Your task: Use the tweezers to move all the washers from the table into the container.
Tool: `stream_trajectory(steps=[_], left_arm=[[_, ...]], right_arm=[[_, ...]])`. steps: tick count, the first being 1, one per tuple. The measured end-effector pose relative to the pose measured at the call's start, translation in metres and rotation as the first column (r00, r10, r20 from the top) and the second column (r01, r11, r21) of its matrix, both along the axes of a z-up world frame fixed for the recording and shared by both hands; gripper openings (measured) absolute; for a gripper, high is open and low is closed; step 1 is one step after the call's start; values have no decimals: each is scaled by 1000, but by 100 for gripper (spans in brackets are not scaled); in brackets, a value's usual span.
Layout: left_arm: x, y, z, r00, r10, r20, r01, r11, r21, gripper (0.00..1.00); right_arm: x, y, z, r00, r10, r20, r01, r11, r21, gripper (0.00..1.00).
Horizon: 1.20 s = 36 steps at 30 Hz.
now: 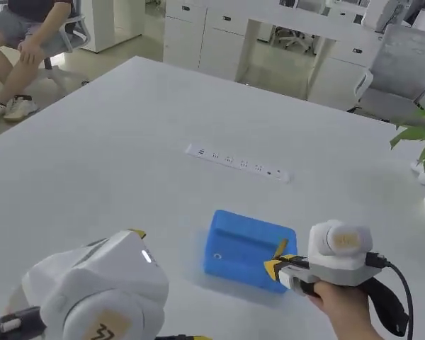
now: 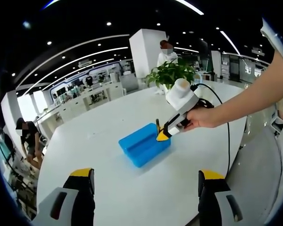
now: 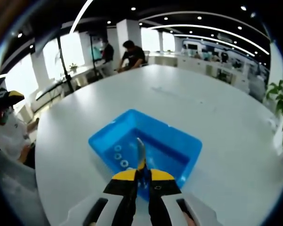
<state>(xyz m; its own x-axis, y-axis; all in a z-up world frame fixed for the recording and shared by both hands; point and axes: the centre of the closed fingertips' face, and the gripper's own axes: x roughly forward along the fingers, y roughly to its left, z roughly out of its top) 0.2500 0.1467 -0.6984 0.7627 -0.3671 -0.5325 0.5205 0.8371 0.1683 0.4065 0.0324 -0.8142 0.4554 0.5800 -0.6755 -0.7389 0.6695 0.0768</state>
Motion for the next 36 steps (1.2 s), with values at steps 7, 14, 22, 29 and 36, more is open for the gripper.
stream_trajectory(steps=[7,14,22,29,36], left_arm=[[0,2,6,1000,6,13,-6,1000,-8,93],[3,-9,22,998,-54,40,55,998,-19,82],[7,-30,36,983,-178,51,179,984,-24,60],[6,-54,34,959,-282,9,282,959,-9,32],[9,-78,37,936,-353,-10,350,931,-101,20]], right_arm=[[0,-1,12,1000,-18,8,17,1000,25,5],[-4,-5,42,997,-13,76,8,998,67,5],[-34,-13,69,990,10,139,-23,996,91,5],[-70,-14,78,989,58,135,-73,991,113,5],[-111,-3,82,982,146,118,-161,978,131,5]])
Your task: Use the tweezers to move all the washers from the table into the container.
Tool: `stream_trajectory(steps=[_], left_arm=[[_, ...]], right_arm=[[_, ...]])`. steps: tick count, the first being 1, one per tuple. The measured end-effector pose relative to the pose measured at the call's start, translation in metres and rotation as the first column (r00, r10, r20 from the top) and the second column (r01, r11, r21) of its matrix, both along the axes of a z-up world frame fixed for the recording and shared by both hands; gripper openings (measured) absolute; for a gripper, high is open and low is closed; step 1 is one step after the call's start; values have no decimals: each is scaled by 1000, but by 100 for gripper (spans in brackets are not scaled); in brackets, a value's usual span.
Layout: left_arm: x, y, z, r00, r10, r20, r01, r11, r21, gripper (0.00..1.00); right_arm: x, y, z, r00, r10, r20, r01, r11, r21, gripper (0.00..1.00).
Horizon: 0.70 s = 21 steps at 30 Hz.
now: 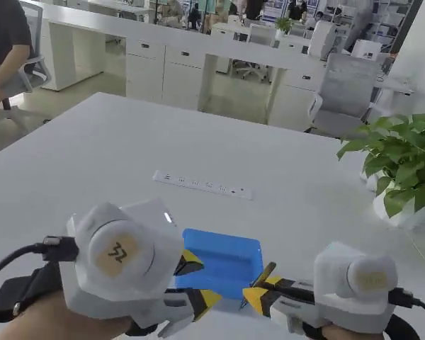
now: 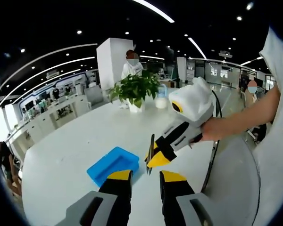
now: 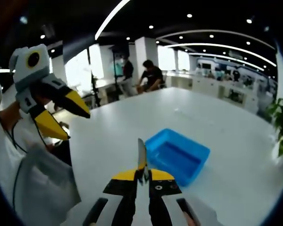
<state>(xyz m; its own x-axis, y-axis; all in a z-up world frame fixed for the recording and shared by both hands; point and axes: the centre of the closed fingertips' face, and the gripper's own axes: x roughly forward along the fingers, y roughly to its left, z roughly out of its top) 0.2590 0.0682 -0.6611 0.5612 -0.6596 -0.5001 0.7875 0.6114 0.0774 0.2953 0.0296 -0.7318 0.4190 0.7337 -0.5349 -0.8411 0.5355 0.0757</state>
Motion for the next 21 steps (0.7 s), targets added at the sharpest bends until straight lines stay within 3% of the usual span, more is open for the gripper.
stream_trajectory(steps=[4,8,13,21], left_arm=[[-2,-11,0,998,-63,-4,63,998,-1,20],[-7,-24,4,993,-116,4,116,992,-42,24],[-14,-36,3,984,-177,-11,176,984,-40,19],[-21,-52,-3,967,-253,-40,252,967,-31,10]], right_arm=[[-18,6,0,999,41,4,-41,999,-15,5],[-31,9,0,998,70,-2,-70,997,-15,5],[-40,11,1,996,90,-7,-90,996,-4,5],[-53,12,-4,991,131,18,-129,989,-69,5]])
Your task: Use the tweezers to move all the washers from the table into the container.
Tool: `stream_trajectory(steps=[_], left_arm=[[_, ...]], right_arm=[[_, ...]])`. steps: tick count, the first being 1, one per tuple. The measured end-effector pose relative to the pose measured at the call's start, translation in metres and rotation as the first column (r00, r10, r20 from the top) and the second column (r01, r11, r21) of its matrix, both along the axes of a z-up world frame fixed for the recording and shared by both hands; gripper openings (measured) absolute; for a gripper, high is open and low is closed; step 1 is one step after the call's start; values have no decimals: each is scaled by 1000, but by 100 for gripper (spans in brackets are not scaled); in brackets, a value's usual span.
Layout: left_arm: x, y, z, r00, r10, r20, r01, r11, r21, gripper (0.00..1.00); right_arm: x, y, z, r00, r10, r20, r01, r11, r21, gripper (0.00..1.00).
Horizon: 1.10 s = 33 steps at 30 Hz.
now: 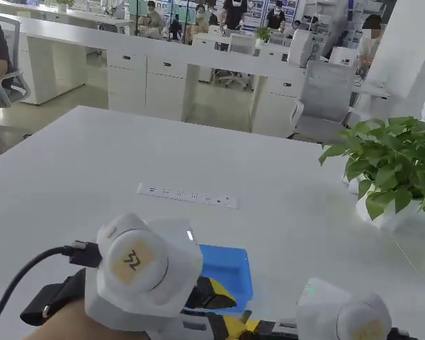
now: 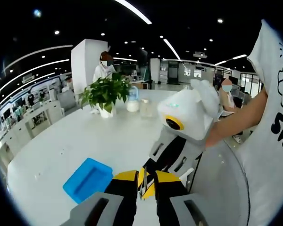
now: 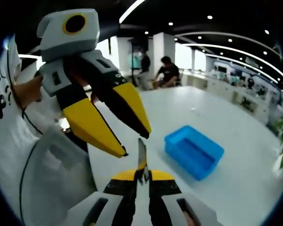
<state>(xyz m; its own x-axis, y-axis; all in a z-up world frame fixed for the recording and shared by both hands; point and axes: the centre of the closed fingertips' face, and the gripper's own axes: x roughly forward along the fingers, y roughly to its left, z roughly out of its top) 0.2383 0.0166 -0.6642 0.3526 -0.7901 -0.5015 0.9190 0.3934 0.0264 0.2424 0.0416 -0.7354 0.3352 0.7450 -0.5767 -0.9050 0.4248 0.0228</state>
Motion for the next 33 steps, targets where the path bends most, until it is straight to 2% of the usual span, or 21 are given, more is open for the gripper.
stream_trajectory(steps=[3,7,10,14,16,19,20,21,23,26,27,30,33], left_arm=[[-3,-3,-6,1000,-24,-3,24,1000,19,8],[-7,-2,-13,999,-43,-11,43,998,45,0],[-8,-1,-18,999,-46,-21,47,997,59,0],[-9,-1,-24,999,-53,4,53,995,80,0],[-9,0,-28,997,-72,35,68,992,104,0],[-11,0,-36,996,-83,31,79,990,118,0],[-12,2,-40,993,-102,53,94,987,132,0],[-13,3,-43,992,-110,58,101,985,140,0],[-13,6,-50,992,-112,56,103,983,154,0],[-15,12,-61,987,-139,77,121,971,206,0],[-15,14,-67,982,-168,91,143,961,237,0],[-15,17,-77,979,-181,98,151,955,257,0],[-12,20,-89,975,-202,91,169,944,285,0]], right_arm=[[-4,1,-6,1000,19,20,-18,999,-40,5],[-8,1,-12,999,33,23,-31,997,-66,5],[-7,-1,-16,999,37,32,-34,995,-91,5],[-6,-5,-21,999,30,27,-28,994,-103,5],[-6,-6,-24,999,31,26,-28,993,-116,5],[-5,-10,-32,999,44,33,-37,985,-167,5],[-6,-10,-34,998,45,33,-38,983,-181,5],[-3,-13,-37,998,39,52,-27,977,-211,5],[-3,-14,-42,997,42,58,-27,972,-235,6],[-1,-14,-51,998,25,59,-10,970,-241,7],[0,-15,-54,999,11,49,1,972,-237,7],[3,-16,-62,999,-35,26,40,975,-219,8],[4,-17,-70,999,-46,6,46,972,-228,9]])
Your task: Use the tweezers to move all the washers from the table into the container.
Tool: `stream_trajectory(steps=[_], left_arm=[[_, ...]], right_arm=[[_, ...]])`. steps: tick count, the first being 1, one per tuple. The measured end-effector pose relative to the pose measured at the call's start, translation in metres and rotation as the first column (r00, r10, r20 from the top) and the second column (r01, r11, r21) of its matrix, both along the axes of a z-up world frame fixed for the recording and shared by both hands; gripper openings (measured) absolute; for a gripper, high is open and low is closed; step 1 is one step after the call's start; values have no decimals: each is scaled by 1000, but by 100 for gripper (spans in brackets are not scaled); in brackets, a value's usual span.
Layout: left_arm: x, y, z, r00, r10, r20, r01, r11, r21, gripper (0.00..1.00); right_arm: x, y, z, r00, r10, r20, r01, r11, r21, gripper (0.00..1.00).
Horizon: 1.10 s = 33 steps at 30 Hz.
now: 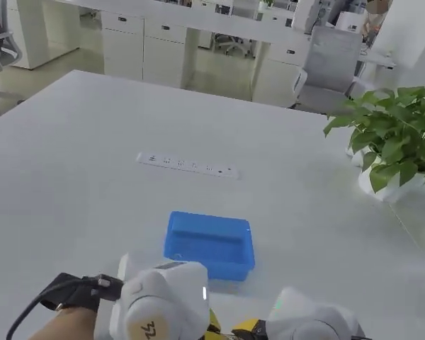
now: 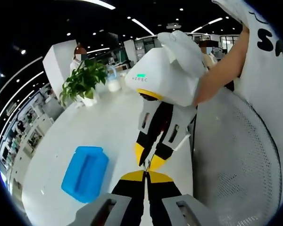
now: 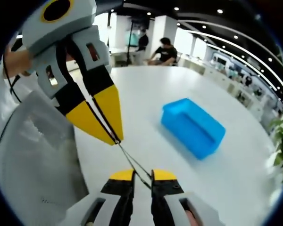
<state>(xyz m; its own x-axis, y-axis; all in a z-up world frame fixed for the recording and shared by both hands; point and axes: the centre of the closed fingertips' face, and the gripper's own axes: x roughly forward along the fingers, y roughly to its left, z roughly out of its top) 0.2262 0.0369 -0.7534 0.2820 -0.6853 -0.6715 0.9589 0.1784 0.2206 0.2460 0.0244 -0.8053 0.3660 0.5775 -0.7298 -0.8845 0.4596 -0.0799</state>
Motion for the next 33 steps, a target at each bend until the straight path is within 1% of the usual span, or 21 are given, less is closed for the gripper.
stream_trajectory(steps=[3,5,7,8,9,10,11,12,13,15,17,18,19,20,21,22,23,24,26,29,33], left_arm=[[3,2,-11,1000,-4,-21,4,1000,12,0],[5,4,-18,1000,-8,-27,9,1000,22,0],[7,7,-24,999,-13,-35,14,999,36,0],[8,8,-26,999,-15,-38,17,999,41,0],[8,13,-32,999,-9,-51,13,998,64,0],[9,14,-36,999,-15,-50,18,997,68,0],[11,18,-40,998,-13,-58,17,997,74,0],[11,20,-44,997,-10,-73,16,997,81,0],[12,23,-49,997,-11,-79,18,996,90,0],[14,27,-57,996,-18,-85,28,993,113,0],[15,33,-68,995,-23,-96,38,985,166,0],[16,34,-72,995,-29,-100,46,983,180,0],[16,35,-78,993,-36,-108,57,980,192,0],[17,35,-81,993,-35,-114,57,980,191,0],[18,35,-85,991,-33,-128,57,980,192,0],[17,37,-91,987,-23,-162,56,977,204,0],[18,38,-94,986,-14,-169,51,975,214,0],[20,38,-98,985,-16,-172,54,974,218,0],[22,40,-103,982,-10,-188,53,972,230,0],[24,42,-109,979,-1,-203,53,967,250,0],[27,44,-108,972,16,-234,41,971,235,0]], right_arm=[[1,-2,-8,1000,-19,-22,19,1000,-3,10],[2,-3,-12,998,-48,-40,48,999,12,10],[0,-3,-12,996,-62,-65,64,997,31,11],[-3,-2,-12,995,-54,-82,58,997,44,10],[-3,-2,-10,994,-58,-88,63,997,49,10],[-2,-3,-9,992,-79,-96,85,995,60,12],[-4,-3,-8,990,-82,-117,91,994,68,15],[-7,-3,-7,982,-107,-153,121,989,81,17],[-5,-3,-5,981,-119,-152,134,987,91,21],[-6,-7,1,979,-132,-157,148,984,100,25],[-8,-11,9,978,-146,-150,165,979,117,26],[-8,-12,12,976,-156,-154,176,976,127,28],[-11,-13,17,971,-175,-164,199,969,144,30],[-12,-14,20,967,-188,-172,216,964,156,32],[-13,-14,23,964,-199,-178,229,959,169,33],[-14,-16,28,959,-217,-182,250,950,185,34],[-15,-17,30,957,-227,-183,261,946,192,36],[-16,-20,35,952,-244,-183,279,939,202,38],[-18,-25,40,951,-256,-173,289,936,203,39],[-19,-30,43,948,-272,-165,302,932,201,39],[-21,-36,42,946,-286,-151,312,930,193,39]])
